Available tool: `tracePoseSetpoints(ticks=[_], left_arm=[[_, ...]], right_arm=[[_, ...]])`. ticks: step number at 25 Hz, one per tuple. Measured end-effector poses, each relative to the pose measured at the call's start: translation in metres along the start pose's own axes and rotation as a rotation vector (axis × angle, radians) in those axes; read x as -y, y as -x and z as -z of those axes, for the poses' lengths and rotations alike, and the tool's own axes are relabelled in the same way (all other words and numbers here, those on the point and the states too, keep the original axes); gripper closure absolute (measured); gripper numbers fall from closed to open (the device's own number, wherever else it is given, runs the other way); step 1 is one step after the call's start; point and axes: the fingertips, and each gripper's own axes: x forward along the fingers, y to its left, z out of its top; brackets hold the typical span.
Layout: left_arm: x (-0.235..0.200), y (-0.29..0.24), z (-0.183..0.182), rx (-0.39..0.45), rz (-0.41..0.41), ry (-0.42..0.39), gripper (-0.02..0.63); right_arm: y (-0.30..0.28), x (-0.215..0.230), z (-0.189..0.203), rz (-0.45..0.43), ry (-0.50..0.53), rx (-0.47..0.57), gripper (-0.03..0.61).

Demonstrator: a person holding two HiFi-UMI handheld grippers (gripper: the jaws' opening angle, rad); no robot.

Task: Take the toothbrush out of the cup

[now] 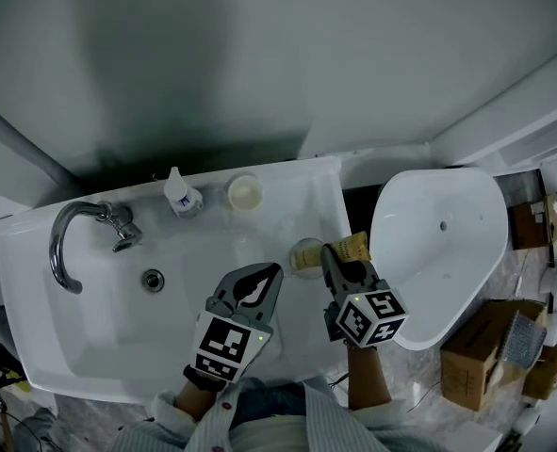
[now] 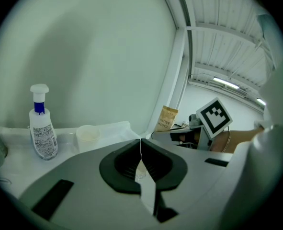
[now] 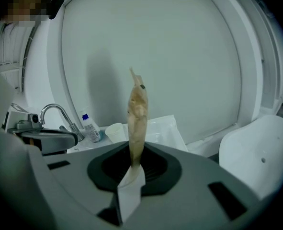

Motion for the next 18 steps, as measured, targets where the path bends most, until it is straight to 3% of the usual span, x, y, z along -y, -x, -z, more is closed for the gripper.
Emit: tracePoseSetpoints(ticks=[18], left_arm=[[0.007, 0.010, -0.014, 0.040, -0.058, -0.011, 0.597]], right_arm=[[0.009, -0.016, -0.015, -0.073, 0.024, 0.034, 0.529]])
